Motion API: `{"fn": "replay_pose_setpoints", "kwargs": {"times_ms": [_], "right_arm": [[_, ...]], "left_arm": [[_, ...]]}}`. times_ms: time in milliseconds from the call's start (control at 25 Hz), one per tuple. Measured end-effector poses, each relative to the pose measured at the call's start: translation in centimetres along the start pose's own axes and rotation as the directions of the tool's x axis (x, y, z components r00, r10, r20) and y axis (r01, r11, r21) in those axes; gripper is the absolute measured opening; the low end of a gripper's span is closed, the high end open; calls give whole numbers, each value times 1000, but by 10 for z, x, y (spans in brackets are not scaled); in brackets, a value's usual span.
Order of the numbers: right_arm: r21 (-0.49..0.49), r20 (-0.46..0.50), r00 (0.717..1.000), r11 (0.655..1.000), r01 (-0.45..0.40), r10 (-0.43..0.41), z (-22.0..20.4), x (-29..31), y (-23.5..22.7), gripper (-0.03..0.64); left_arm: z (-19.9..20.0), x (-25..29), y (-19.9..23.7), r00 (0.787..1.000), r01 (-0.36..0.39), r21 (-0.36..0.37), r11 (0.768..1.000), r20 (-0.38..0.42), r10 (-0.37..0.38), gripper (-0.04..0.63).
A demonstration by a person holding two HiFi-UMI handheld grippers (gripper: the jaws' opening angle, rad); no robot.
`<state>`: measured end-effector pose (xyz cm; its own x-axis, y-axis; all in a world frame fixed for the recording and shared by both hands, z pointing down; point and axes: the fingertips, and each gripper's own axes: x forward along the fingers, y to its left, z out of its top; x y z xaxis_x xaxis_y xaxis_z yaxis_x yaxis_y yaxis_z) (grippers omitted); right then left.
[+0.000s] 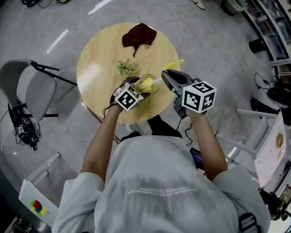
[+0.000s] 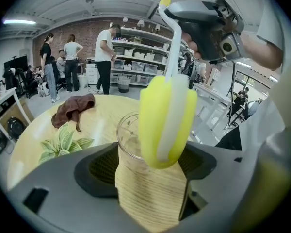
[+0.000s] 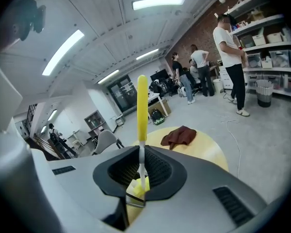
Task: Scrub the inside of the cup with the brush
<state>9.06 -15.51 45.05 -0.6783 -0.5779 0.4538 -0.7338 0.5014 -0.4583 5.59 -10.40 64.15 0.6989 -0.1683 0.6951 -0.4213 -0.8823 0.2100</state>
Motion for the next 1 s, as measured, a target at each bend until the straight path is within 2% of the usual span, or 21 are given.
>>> {"fn": "replay_pose_setpoints", "kwargs": {"times_ms": [240,640,1000], "right_arm": [[-57,-1,1000,998,30,-30,2,-3,-4,58],[-56,-107,994,998,4,-10,-23,13,-7,58],[-184,-236,971,983,-1,-43,-62,29,-7,58]], "left_arm": [[-3,-1,-1,1000,-2,-23,1000,11,2,390],[-2,0,2,1000,-18,-24,1000,21,19,390],[-1,2,-2,1000,-17,-33,999,6,18,390]]}}
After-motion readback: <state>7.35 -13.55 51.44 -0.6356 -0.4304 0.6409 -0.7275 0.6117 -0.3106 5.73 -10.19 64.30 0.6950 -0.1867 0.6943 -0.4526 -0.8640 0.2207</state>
